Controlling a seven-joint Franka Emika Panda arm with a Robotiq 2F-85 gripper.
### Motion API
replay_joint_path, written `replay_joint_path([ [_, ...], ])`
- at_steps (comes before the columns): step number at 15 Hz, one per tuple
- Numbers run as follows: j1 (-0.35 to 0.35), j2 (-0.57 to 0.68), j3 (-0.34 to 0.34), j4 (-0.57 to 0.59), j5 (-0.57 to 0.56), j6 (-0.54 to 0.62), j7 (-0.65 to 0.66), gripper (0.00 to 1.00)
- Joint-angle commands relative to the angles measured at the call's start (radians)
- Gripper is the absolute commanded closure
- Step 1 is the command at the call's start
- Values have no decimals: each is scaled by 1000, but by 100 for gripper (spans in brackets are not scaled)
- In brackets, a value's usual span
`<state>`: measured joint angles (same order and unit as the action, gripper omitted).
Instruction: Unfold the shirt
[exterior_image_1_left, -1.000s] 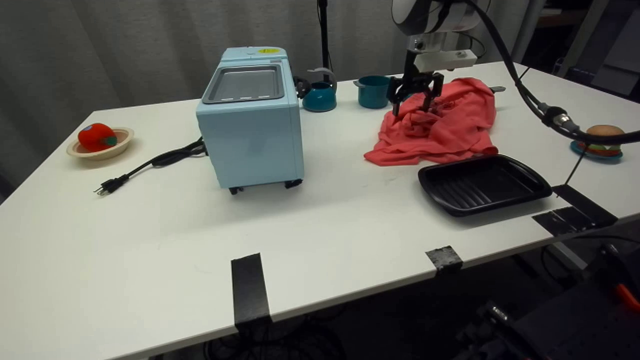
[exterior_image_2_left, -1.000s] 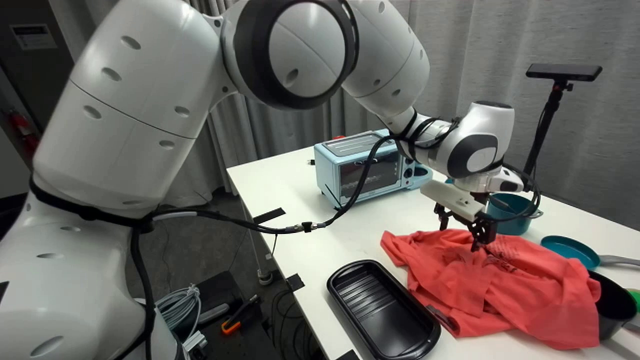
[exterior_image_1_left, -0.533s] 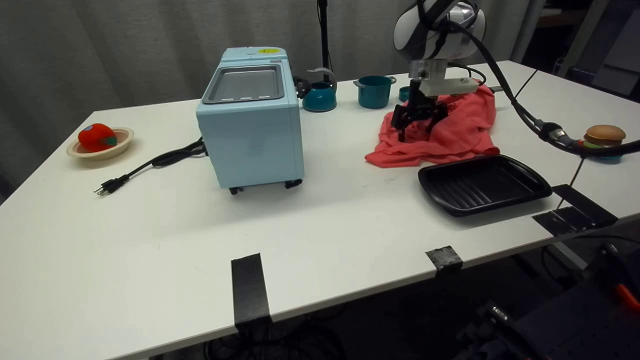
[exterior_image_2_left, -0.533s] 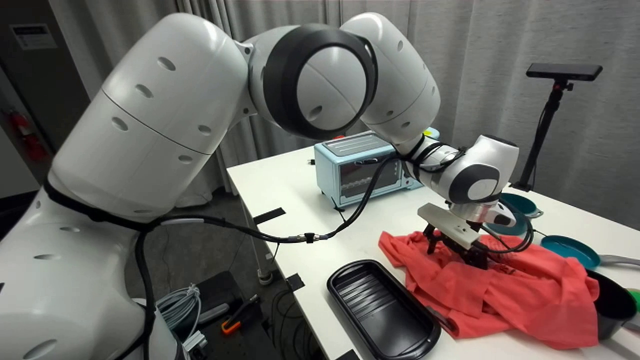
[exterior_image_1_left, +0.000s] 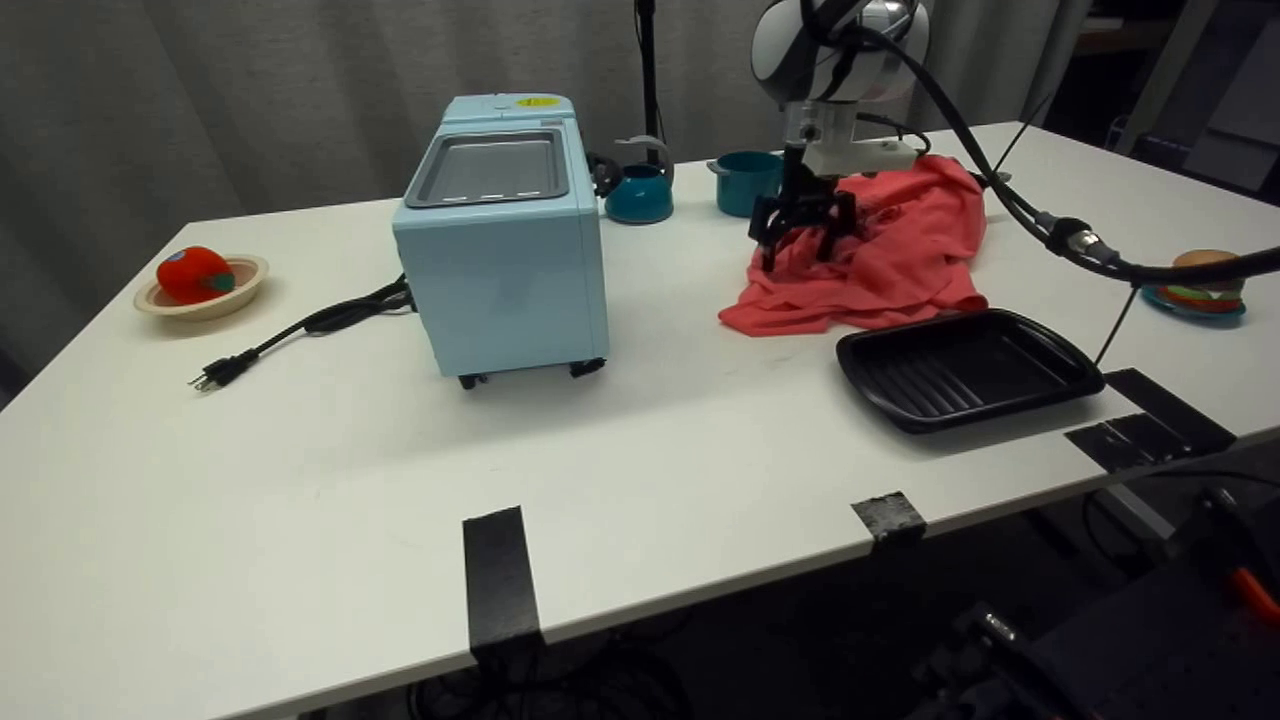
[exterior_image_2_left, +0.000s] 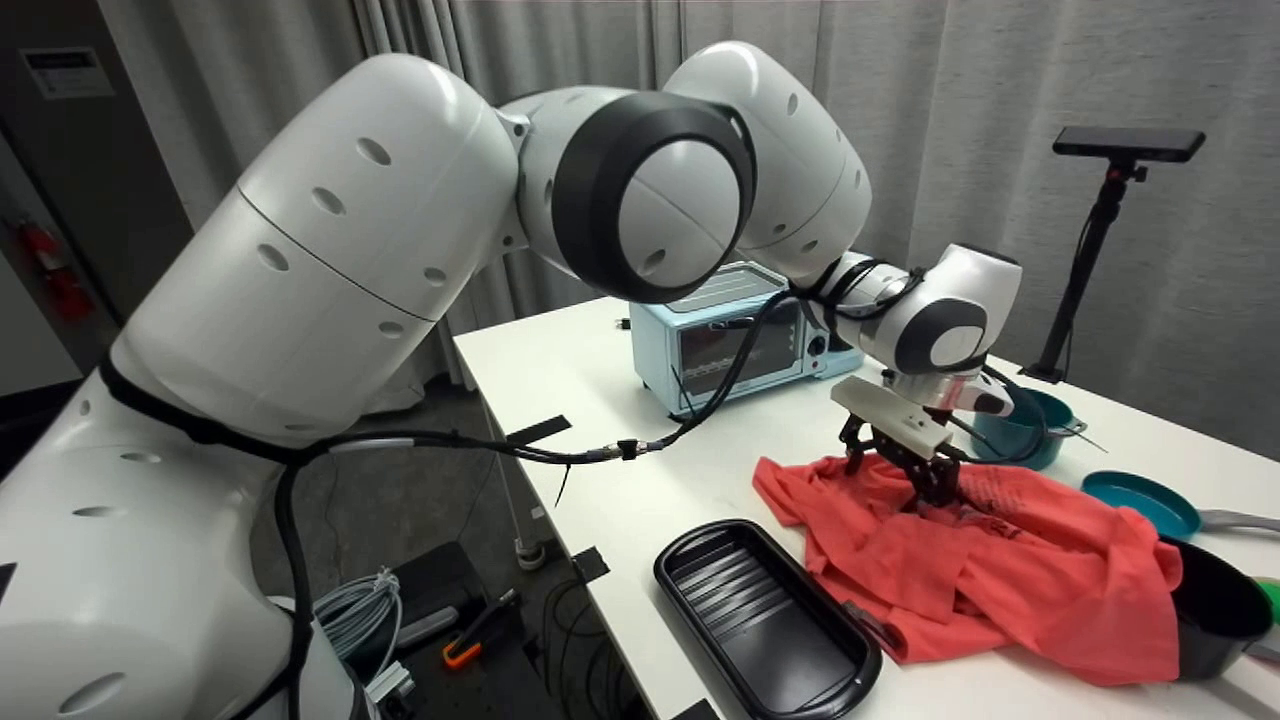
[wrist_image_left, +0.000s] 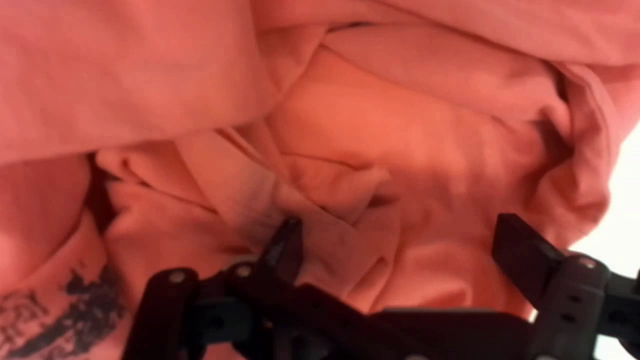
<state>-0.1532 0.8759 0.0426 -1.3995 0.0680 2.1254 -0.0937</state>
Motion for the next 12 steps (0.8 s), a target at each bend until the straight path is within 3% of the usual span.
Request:
replay_joint_path([
  [1, 8, 80, 15, 178, 41, -71, -7, 0],
  [7, 11, 157, 20, 341, 47, -161, -5, 0],
  [12, 2, 126, 14, 361, 37, -222, -17, 0],
])
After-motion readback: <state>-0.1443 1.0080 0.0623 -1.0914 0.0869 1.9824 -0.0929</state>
